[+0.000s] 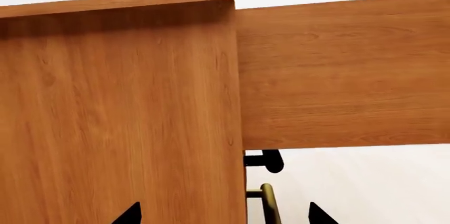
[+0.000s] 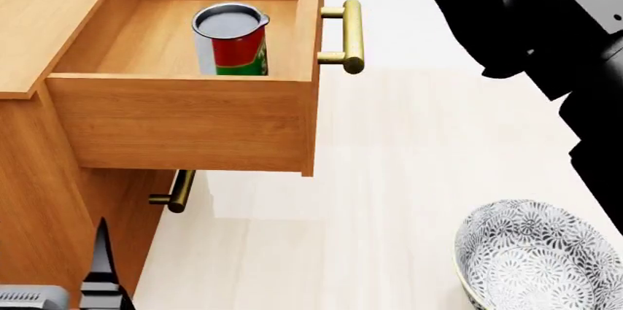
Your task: Put the ketchup in the top drawer of the cabinet.
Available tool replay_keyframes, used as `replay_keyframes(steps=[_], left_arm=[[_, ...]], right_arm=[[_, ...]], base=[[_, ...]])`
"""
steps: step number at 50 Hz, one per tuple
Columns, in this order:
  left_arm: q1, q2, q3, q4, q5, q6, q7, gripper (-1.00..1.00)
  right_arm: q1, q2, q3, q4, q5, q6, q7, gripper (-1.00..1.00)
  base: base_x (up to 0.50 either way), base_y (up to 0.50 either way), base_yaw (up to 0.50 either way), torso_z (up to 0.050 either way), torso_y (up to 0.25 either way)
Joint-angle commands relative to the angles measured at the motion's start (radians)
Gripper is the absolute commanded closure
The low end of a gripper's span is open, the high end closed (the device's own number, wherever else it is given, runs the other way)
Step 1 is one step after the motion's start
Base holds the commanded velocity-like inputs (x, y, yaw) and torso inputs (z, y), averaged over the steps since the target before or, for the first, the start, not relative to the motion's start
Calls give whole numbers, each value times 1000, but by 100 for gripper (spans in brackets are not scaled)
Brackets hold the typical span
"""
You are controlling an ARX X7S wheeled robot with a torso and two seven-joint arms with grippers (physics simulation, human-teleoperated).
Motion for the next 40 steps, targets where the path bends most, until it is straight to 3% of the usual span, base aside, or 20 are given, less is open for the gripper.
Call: replay_keyframes(steps=[1,18,40], left_arm=[[-1,-14,1,60,3,-17,-10,-100],[2,-29,-2,129,2,-33,-24,-100],[31,-54,-5,235,1,-58,-49,-100]], right_arm=[[-9,220,15,-425,-72,-124,228,-100],[-75,430,43,-798,-195,-252,425,-100],[-155,622,51,-1114,-291,-322,560,-100]], base=[[0,0,0,0,0],[0,0,0,0,0],[0,0,0,0,0]])
